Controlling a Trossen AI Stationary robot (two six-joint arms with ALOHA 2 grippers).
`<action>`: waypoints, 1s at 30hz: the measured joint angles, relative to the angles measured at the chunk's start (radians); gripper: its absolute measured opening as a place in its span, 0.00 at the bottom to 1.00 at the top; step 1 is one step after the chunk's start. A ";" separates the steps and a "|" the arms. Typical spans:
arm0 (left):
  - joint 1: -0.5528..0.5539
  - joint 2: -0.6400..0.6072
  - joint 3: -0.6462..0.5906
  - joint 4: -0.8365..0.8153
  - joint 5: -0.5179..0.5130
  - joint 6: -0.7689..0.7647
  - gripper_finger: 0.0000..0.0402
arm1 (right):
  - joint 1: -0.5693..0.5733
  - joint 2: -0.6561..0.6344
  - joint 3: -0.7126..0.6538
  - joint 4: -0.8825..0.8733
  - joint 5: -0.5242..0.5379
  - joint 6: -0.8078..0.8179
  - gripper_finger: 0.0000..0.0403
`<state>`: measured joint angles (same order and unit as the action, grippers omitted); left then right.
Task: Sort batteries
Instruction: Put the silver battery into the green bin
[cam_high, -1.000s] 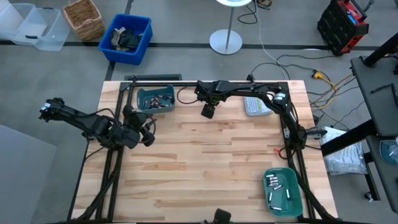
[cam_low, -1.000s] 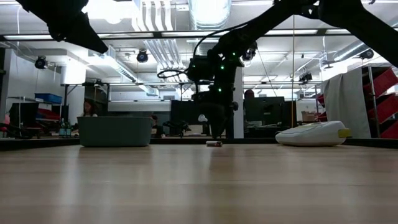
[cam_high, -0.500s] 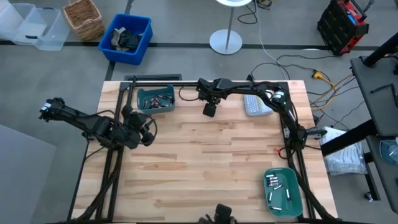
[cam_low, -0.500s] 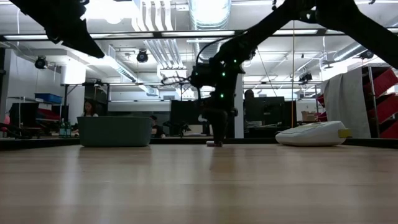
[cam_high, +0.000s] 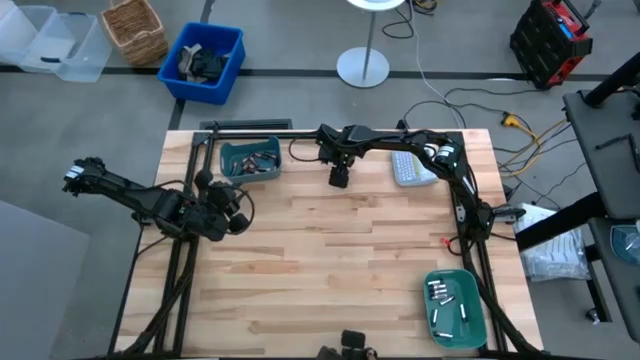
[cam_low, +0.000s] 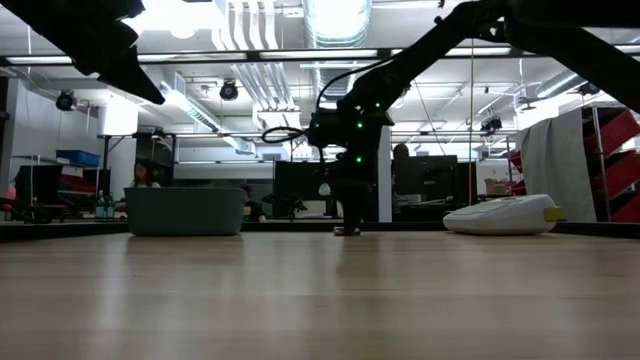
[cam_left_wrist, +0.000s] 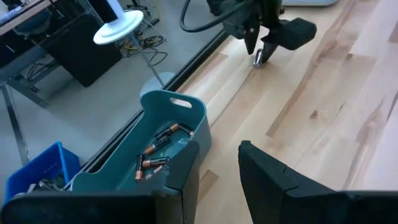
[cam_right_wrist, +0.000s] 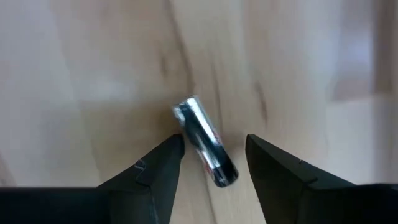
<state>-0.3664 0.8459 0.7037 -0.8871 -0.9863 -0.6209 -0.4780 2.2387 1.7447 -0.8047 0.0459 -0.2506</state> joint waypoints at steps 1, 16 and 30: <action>0.000 0.000 -0.001 0.000 0.000 0.000 0.23 | 0.000 0.000 0.000 0.000 -0.004 -0.031 0.45; 0.000 0.000 -0.002 0.013 0.027 -0.010 0.23 | -0.001 0.002 -0.002 -0.045 -0.114 -0.319 0.25; 0.000 0.000 -0.007 0.012 0.028 -0.010 0.23 | 0.001 0.002 -0.003 -0.050 -0.106 -0.376 0.09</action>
<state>-0.3668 0.8463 0.6972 -0.8749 -0.9585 -0.6308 -0.4774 2.2406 1.7420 -0.8549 -0.0605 -0.6270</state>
